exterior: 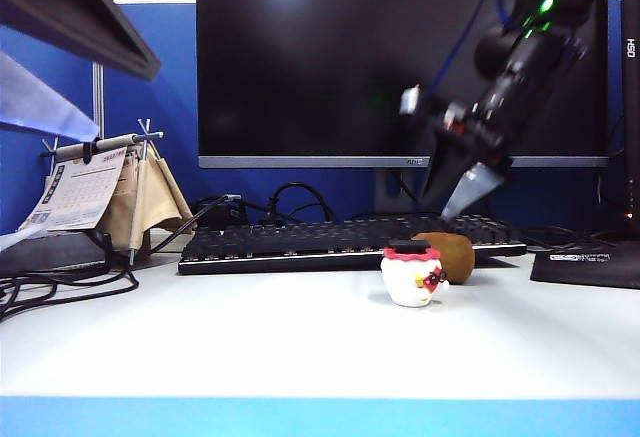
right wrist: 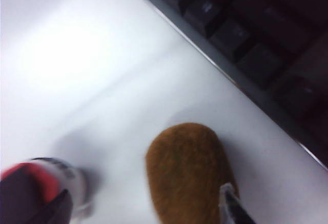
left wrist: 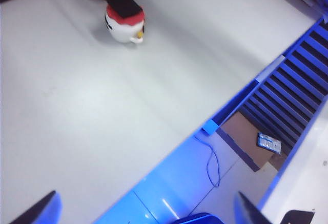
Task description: Place the kiwi on top of the doll with a flat head.
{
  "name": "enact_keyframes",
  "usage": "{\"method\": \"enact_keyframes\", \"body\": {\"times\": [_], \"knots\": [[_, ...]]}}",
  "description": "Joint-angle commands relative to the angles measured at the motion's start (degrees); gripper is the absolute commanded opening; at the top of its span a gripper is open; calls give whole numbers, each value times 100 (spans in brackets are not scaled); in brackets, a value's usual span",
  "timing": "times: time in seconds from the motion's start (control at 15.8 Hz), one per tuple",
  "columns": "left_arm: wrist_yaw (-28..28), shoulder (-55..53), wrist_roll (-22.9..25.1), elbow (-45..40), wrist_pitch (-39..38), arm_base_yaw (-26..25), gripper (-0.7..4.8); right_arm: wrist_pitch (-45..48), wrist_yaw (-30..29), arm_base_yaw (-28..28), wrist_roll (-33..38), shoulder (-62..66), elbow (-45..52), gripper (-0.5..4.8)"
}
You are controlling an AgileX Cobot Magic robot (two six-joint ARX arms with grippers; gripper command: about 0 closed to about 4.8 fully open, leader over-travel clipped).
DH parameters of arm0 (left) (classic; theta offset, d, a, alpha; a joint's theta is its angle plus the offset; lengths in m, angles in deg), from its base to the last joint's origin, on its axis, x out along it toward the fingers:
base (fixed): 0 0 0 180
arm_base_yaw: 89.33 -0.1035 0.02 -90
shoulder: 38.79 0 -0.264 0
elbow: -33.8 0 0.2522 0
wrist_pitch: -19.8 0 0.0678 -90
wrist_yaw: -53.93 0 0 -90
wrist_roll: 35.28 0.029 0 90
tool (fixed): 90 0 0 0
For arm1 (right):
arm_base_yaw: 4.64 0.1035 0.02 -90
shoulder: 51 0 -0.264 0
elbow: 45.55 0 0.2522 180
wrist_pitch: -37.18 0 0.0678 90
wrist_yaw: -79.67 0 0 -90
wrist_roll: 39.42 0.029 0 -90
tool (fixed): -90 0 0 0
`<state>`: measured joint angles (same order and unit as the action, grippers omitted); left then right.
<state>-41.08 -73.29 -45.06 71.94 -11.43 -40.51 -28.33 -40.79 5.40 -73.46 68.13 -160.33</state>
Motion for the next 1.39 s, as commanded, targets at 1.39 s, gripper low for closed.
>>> {"method": "enact_keyframes", "body": {"times": [1.39], "knots": [[522, 4, 35, 31, 81, 4, 439, -212, -313, 468, 629, -719, -28, 198]]}}
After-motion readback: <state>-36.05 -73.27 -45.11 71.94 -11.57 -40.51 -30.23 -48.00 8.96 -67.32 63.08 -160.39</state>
